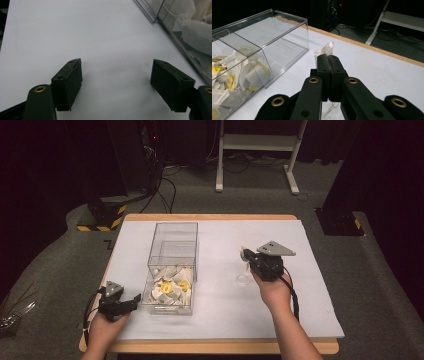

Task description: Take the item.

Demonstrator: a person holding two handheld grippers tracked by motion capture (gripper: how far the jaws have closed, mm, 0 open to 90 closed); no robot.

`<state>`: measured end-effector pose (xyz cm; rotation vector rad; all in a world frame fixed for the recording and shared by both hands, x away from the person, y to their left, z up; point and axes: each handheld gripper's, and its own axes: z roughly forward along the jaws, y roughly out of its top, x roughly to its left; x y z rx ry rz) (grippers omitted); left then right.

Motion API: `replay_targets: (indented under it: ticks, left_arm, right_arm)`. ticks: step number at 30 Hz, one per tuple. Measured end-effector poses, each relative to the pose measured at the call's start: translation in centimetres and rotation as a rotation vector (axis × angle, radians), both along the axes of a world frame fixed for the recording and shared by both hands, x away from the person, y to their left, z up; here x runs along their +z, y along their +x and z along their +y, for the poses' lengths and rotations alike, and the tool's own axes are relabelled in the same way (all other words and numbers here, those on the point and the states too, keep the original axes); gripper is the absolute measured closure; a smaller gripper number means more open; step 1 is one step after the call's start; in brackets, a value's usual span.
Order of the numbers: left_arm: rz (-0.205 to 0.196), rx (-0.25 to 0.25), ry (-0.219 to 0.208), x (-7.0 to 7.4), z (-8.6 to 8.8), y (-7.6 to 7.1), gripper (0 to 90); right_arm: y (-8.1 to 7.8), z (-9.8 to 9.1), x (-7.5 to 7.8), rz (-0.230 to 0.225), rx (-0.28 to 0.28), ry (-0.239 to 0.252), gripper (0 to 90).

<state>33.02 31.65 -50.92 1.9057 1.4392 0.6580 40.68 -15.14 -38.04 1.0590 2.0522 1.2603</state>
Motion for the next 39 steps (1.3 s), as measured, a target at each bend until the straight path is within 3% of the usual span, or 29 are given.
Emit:
replay_targets:
  ticks: [29, 34, 39]
  left_arm:
    - [0.0, 0.0, 0.0, 0.0, 0.0, 0.0, 25.7]
    - [-0.001, 0.002, -0.001, 0.0, 0.0, 0.0, 25.7]
    - [-0.001, 0.001, 0.0, 0.0, 0.0, 0.0, 25.7]
  right_arm:
    - [0.4, -0.2, -3.6, 0.08, -0.017, -0.026, 88.5]
    - [0.4, -0.3, -3.9, 0.086, -0.021, -0.029, 87.0]
    - [0.6, -0.2, -4.1, 0.095, -0.031, -0.031, 78.8]
